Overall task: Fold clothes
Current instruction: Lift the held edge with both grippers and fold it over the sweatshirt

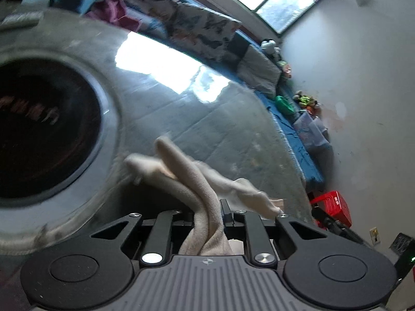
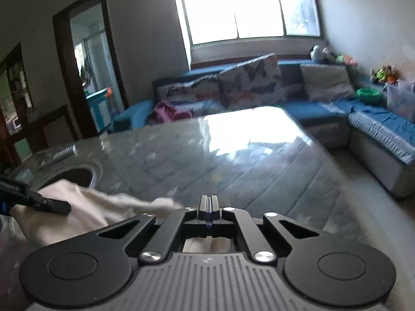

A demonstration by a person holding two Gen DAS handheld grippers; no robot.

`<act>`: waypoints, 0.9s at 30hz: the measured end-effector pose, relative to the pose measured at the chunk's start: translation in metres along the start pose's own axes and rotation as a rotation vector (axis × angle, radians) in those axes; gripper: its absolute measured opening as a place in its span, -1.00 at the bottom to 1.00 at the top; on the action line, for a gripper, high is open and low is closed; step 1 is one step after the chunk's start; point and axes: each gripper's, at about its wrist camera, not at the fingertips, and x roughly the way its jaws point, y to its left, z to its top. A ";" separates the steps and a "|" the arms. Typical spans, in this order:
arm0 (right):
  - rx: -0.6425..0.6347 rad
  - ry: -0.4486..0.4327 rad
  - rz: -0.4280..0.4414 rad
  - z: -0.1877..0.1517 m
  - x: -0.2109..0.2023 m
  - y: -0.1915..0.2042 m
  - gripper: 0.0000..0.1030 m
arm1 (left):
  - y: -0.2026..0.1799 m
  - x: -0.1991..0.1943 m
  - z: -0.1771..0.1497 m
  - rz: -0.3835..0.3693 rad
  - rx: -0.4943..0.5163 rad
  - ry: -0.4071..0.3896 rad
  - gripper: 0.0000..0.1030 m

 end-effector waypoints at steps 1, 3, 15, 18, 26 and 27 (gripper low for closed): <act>0.003 -0.011 -0.011 0.005 -0.005 -0.003 -1.00 | -0.005 0.002 0.002 -0.003 0.009 0.000 -0.66; 0.015 -0.013 -0.022 0.012 -0.011 -0.011 -1.00 | -0.014 0.006 0.004 -0.007 0.025 0.000 -0.66; 0.090 0.123 0.021 -0.027 0.025 -0.023 -0.36 | 0.012 0.011 -0.002 0.045 -0.024 0.042 -0.66; 0.111 0.122 0.021 -0.029 0.033 -0.026 -0.31 | 0.015 0.013 -0.004 0.051 -0.031 0.050 -0.66; 0.146 0.113 0.035 -0.037 0.047 -0.028 -0.31 | 0.024 0.019 -0.008 0.064 -0.048 0.068 -0.65; 0.142 0.117 0.045 -0.037 0.048 -0.025 -0.58 | 0.024 0.020 -0.008 0.066 -0.047 0.068 -0.65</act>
